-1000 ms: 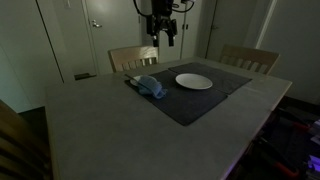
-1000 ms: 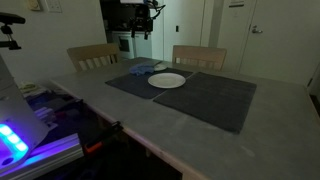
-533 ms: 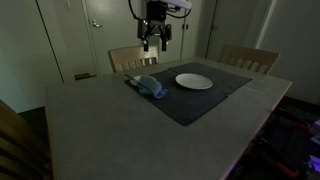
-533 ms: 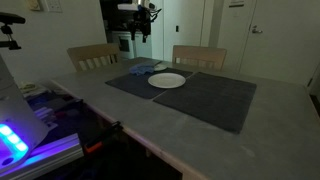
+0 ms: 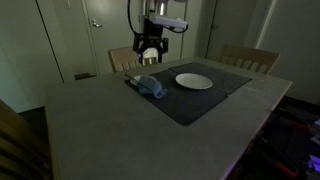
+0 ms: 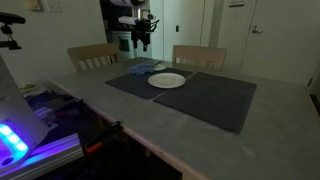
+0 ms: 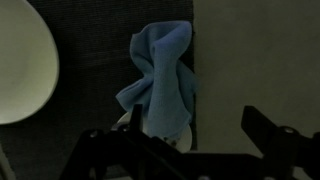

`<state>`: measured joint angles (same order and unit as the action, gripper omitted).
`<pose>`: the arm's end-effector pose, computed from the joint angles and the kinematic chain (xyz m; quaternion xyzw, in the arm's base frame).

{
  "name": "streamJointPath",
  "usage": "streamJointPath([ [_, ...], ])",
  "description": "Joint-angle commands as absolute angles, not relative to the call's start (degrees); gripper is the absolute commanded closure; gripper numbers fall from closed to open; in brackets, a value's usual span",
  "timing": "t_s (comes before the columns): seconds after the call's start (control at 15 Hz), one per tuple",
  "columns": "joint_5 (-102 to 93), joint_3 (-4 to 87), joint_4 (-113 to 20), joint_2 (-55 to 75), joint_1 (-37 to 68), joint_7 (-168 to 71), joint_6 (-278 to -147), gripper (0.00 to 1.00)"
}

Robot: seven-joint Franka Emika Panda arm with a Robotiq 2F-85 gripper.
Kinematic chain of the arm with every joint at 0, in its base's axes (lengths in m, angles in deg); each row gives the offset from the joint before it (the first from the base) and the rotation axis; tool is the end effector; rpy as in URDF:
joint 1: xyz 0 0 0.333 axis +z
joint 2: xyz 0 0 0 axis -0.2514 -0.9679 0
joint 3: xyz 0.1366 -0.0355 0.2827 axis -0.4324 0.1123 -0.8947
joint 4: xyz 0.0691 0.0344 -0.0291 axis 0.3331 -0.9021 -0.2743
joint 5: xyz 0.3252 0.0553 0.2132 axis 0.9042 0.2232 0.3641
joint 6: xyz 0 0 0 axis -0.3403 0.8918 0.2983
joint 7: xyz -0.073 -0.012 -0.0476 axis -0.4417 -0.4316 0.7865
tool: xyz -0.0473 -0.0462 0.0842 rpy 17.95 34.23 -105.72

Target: Use the blue cloth to wipe the plate

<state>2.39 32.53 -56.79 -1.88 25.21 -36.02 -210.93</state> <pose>0.6319 0.1774 0.2760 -0.9980 0.0398 -0.0002 0.0497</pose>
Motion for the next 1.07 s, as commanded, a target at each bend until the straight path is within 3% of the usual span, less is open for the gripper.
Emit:
streamJointPath([
  [0.0, 2.0, 33.8, -56.7, -4.8, 26.0, -34.2, -212.3, 0.0],
  [1.0, 2.4, 34.7, -59.0, -11.6, 27.3, -31.9, -215.8, 0.0],
])
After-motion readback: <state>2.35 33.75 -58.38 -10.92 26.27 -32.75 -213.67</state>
